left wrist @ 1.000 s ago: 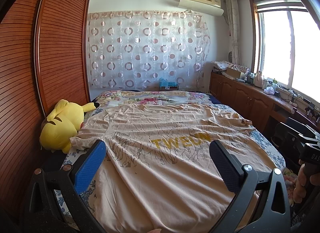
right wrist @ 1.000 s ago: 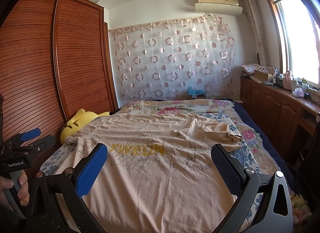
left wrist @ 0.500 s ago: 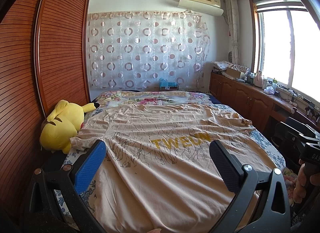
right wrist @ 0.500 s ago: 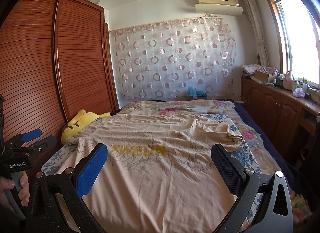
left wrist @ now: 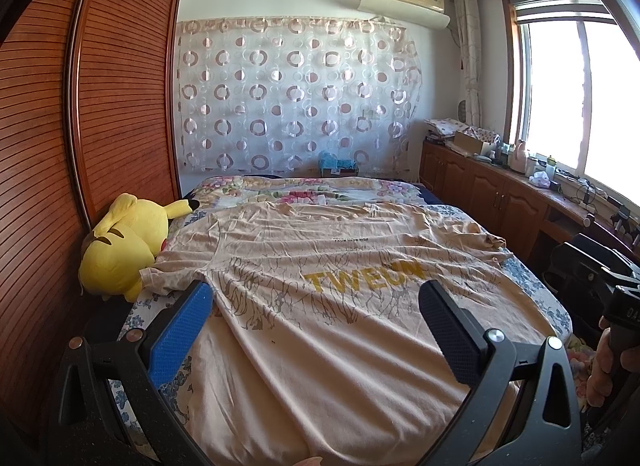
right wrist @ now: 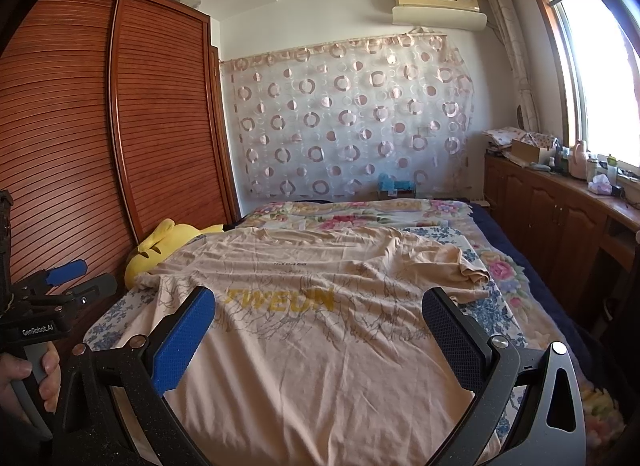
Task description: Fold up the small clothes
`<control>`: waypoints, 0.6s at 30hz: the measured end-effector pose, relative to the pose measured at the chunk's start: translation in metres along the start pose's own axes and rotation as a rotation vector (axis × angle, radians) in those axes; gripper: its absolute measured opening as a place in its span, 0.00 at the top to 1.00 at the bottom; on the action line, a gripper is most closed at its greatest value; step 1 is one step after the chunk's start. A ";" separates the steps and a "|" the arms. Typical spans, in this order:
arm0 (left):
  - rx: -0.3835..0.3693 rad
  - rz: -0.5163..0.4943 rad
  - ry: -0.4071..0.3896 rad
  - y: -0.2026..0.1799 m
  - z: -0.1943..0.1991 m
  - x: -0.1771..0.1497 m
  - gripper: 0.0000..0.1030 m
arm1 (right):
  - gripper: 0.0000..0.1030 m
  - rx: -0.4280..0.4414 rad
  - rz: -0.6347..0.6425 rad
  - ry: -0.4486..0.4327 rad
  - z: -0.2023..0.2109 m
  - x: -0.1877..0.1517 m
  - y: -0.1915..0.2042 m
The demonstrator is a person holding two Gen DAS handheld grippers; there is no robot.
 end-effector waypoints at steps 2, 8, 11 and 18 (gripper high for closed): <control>0.002 0.004 0.008 0.009 -0.009 0.004 0.00 | 0.00 0.000 0.002 0.001 -0.001 -0.001 0.000; -0.005 0.037 0.055 0.035 -0.026 -0.010 0.00 | 0.00 0.014 0.032 0.014 -0.023 -0.008 0.006; 0.016 0.037 0.075 0.049 -0.035 -0.015 0.00 | 0.00 0.025 0.060 0.030 -0.037 -0.011 0.008; 0.043 0.029 0.111 0.078 -0.051 -0.023 0.00 | 0.00 0.061 0.098 0.055 -0.071 -0.011 0.016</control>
Point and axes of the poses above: each gripper's, at about its wrist camera, not at the fingertips, and z roughly against the way its jaws point, y to its left, x to its top, the point moved 4 cm from there along -z, roughly the way its jaws point, and after that the axes turned 6 degrees about -z, right-handed, at the moved point
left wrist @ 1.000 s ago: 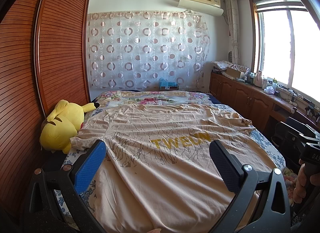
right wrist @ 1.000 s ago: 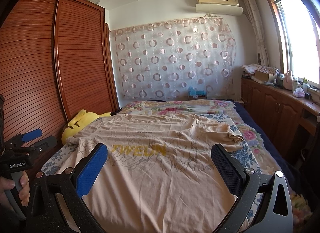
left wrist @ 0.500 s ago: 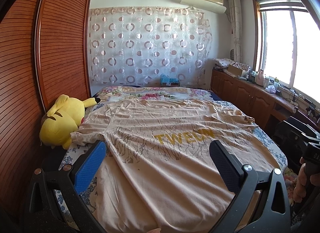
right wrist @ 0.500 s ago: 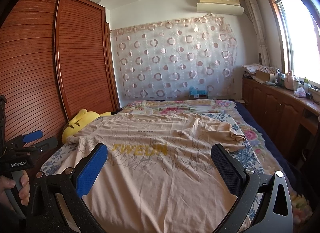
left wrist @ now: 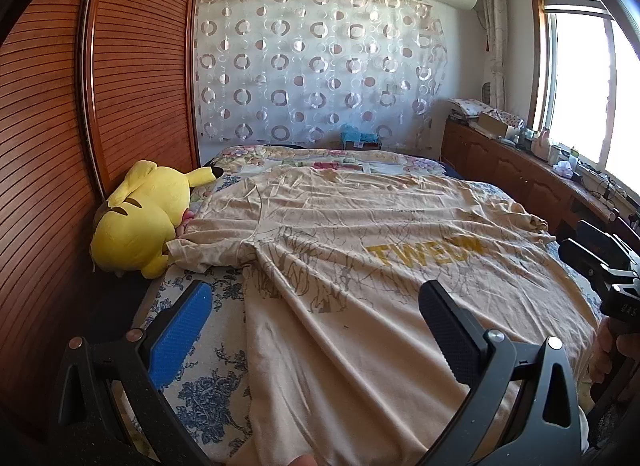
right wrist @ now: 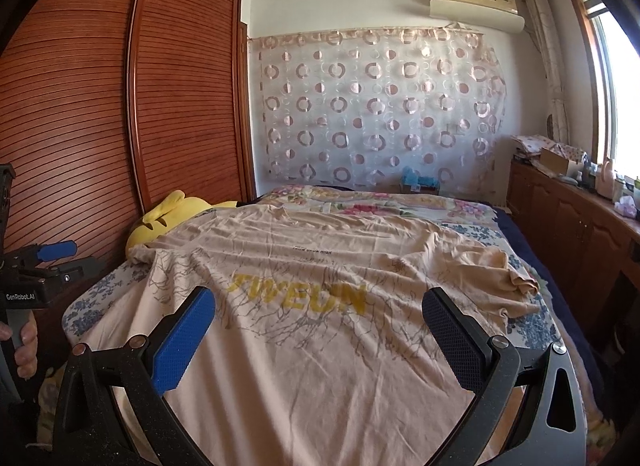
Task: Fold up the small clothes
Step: 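Move the left gripper to the shirt's side edge and grasp it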
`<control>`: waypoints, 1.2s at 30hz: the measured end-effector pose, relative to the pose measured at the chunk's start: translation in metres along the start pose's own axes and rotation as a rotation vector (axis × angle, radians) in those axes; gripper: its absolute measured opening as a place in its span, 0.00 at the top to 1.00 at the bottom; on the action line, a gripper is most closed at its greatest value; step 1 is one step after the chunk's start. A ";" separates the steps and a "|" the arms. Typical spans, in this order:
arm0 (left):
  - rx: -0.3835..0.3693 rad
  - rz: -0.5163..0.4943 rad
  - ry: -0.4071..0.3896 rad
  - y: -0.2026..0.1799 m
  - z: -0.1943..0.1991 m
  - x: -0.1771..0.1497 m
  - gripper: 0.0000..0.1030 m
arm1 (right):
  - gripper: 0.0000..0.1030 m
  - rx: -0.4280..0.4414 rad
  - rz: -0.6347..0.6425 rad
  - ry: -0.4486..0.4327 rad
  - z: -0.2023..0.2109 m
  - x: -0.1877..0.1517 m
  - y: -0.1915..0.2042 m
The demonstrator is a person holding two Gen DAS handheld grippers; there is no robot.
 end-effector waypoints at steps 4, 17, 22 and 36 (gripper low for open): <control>0.011 -0.015 0.033 0.018 -0.013 -0.003 0.00 | 0.00 0.026 0.017 0.024 -0.020 0.002 0.005; 0.030 0.098 0.141 0.102 -0.060 0.005 0.14 | 0.00 0.142 0.027 0.153 -0.064 0.008 -0.001; 0.020 0.159 0.214 0.126 -0.093 0.006 0.31 | 0.00 0.156 0.046 0.165 -0.069 0.012 -0.001; 0.023 0.185 0.382 0.141 -0.154 -0.006 0.57 | 0.00 0.206 0.090 0.271 -0.095 0.020 0.015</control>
Point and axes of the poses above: each gripper's, at about its wrist camera, not at the fingertips, and z roughly against the way its jaws point, y to its left, x to its top, the point moved 4 cm from there along -z, roughly the way its jaws point, and after that the axes turned 6 degrees about -z, right-handed, at the moved point
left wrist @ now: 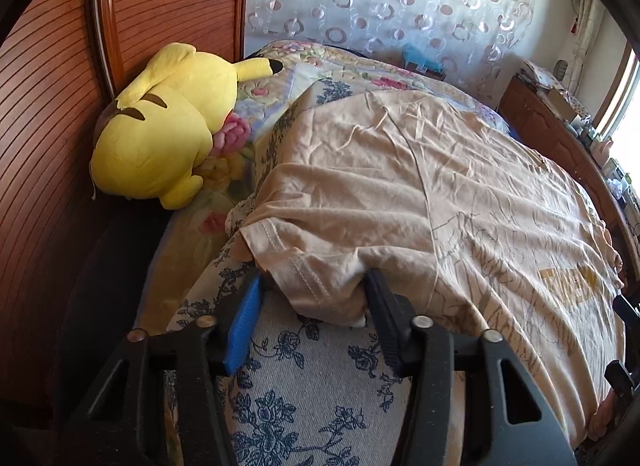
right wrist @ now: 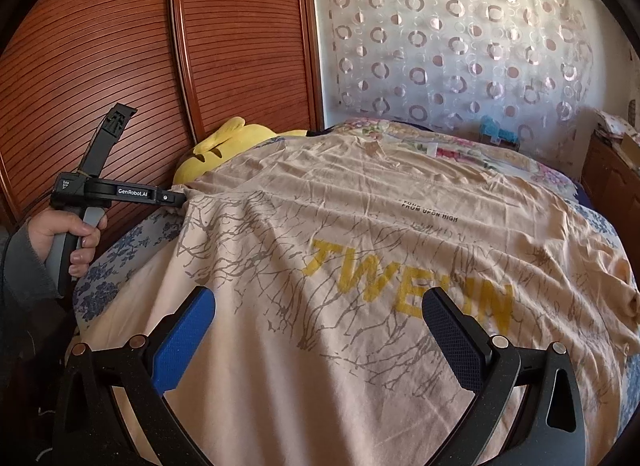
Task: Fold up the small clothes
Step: 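Move the left gripper to the shirt's side edge and grasp it, then lift the side edge with the left gripper, fold it inward, release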
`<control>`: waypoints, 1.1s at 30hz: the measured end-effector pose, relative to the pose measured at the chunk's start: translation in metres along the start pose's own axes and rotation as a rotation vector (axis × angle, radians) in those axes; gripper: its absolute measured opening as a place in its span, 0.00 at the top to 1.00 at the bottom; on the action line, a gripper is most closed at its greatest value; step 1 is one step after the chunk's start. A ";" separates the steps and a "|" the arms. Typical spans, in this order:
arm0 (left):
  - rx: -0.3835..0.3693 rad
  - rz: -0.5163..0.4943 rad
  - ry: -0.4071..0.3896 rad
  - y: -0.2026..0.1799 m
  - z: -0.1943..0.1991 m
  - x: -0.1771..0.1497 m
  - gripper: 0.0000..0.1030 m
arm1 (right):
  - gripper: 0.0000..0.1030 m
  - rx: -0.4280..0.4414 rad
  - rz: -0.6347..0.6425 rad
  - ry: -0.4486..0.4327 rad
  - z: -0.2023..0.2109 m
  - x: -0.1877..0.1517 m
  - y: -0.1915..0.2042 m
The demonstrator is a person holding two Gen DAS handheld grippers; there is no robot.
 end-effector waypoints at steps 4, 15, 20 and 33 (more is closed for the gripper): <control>0.033 -0.067 -0.021 -0.006 0.003 0.001 0.80 | 0.00 0.009 0.004 0.030 -0.005 0.002 0.001; -0.049 -0.209 -0.144 -0.062 0.042 0.037 0.91 | 0.00 -0.006 0.009 0.013 -0.003 0.001 0.003; -0.126 -0.320 -0.131 -0.119 0.056 0.036 0.91 | 0.00 -0.021 -0.016 0.000 0.006 -0.005 -0.006; -0.147 -0.379 -0.108 -0.134 0.067 0.005 0.32 | 0.00 -0.038 -0.083 -0.018 0.024 -0.013 -0.022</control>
Point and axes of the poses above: each gripper's, at about its wrist camera, not at the fingertips, and z roughly against the way its jaws point, y to its left, x to its top, the point moved 4 cm from there along -z, roughly the way its jaws point, and after that the axes turned 6 degrees about -z, right-handed, at the moved point
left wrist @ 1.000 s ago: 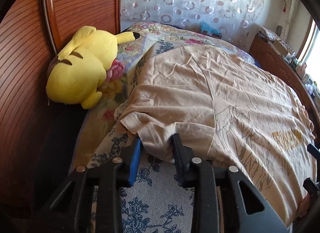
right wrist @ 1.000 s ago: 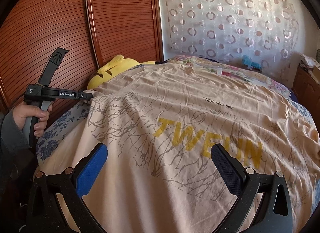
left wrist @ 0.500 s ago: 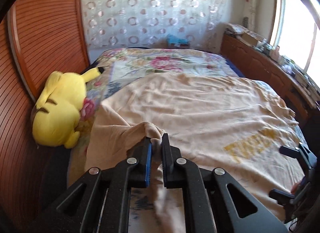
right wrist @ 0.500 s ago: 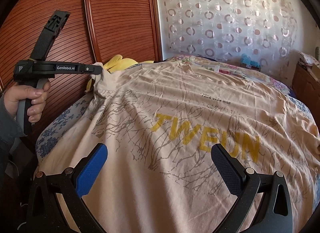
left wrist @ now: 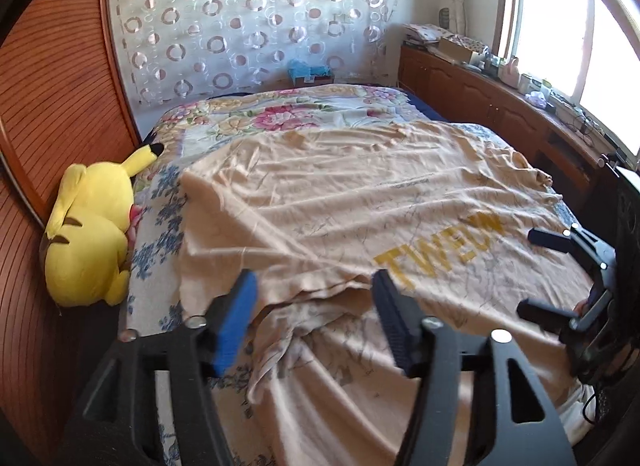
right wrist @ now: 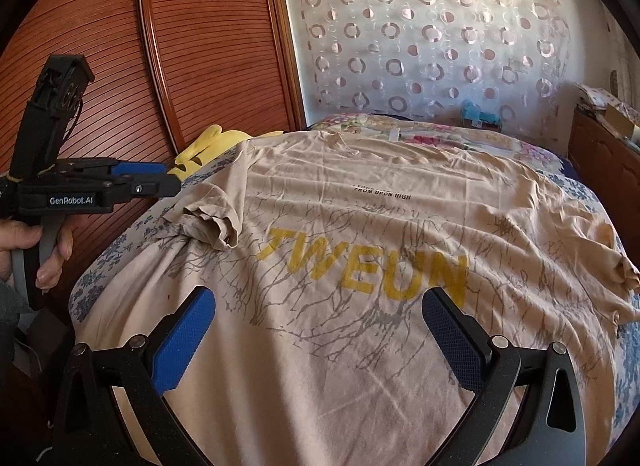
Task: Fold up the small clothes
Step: 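Lift the side edge with the left gripper, fold it inward, release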
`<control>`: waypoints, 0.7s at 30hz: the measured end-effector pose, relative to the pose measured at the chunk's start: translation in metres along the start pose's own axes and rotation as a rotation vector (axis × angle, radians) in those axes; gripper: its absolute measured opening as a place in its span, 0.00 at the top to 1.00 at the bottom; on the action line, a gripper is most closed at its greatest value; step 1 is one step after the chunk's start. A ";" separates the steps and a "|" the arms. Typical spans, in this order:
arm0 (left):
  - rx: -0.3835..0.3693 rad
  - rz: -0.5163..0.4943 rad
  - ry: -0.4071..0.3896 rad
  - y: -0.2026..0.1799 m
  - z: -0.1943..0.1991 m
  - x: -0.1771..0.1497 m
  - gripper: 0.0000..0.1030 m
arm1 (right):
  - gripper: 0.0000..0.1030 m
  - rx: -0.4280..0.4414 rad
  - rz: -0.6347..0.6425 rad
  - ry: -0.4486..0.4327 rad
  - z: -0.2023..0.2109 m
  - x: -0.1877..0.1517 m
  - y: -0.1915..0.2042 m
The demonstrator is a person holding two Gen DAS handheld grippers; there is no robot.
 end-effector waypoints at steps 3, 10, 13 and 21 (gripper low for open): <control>0.013 0.028 0.042 0.018 -0.007 -0.020 0.24 | 0.00 0.000 0.013 0.002 -0.001 0.001 0.006; 0.056 0.099 0.136 0.056 -0.032 -0.058 0.24 | 0.00 0.022 0.065 0.010 -0.008 0.017 0.014; 0.038 0.114 0.138 0.059 -0.038 -0.066 0.24 | 0.00 0.045 0.092 0.012 -0.013 0.029 0.017; 0.066 0.070 0.074 0.054 -0.041 -0.069 0.14 | 0.12 0.193 0.167 0.061 -0.052 0.055 0.044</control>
Point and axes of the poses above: each gripper's, at about its wrist camera, not at the fingertips, and z roughly against the way its jaws point, y to its left, x to its top, the point moved 4 cm from there along -z, roughly the way its jaws point, and after that the axes turned 6 degrees about -z, right-handed, at the moved point
